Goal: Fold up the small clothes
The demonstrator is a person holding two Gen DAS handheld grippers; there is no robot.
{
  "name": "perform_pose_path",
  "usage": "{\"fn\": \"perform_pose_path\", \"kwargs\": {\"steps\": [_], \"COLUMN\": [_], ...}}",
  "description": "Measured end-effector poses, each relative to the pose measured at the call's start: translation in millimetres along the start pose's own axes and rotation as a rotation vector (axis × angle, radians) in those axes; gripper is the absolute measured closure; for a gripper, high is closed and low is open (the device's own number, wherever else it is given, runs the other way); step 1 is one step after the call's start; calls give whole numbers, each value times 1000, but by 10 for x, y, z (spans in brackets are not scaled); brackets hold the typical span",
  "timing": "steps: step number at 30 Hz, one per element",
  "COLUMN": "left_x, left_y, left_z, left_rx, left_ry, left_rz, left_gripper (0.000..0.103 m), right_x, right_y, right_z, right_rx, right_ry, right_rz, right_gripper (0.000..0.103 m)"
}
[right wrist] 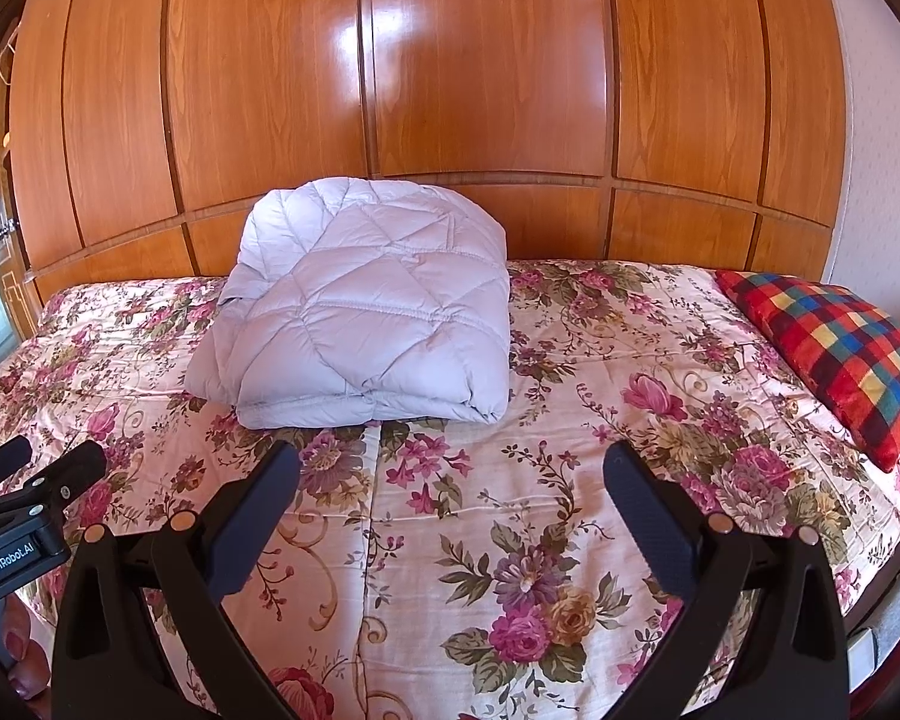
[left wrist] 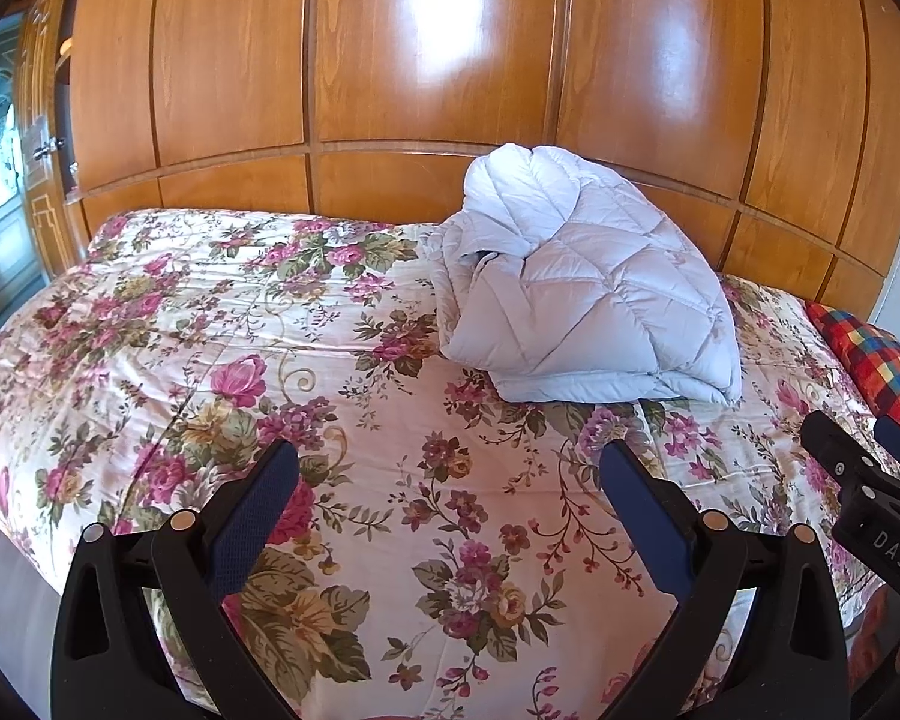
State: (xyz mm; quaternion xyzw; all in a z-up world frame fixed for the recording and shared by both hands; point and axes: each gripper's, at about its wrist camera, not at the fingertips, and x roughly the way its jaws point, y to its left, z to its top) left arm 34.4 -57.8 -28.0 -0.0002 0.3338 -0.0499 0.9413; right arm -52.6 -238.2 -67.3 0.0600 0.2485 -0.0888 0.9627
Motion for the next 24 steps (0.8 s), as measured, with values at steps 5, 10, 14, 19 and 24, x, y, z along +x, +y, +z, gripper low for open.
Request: {"fn": "perform_pose_path", "kwargs": {"steps": [5, 10, 14, 19, 24], "left_x": [34, 67, 64, 97, 173], "left_y": [24, 31, 20, 23, 50], "left_z": [-6, -22, -34, -33, -48], "left_rx": [-19, -18, -13, -13, -21], "left_ry": [20, 31, 31, 50, 74], "left_rz": [-7, 10, 3, -7, -13], "left_gripper": [4, 4, 4, 4, 4], "right_x": [2, 11, 12, 27, 75], "right_y": [-1, -3, -3, -3, -27], "right_z": [-2, -7, -8, -17, -33], "right_rx": [2, 11, 8, 7, 13], "right_ry": [3, 10, 11, 19, 32], "right_rz": [-1, 0, -1, -1, -11], "right_gripper": [2, 2, 2, 2, 2]}}
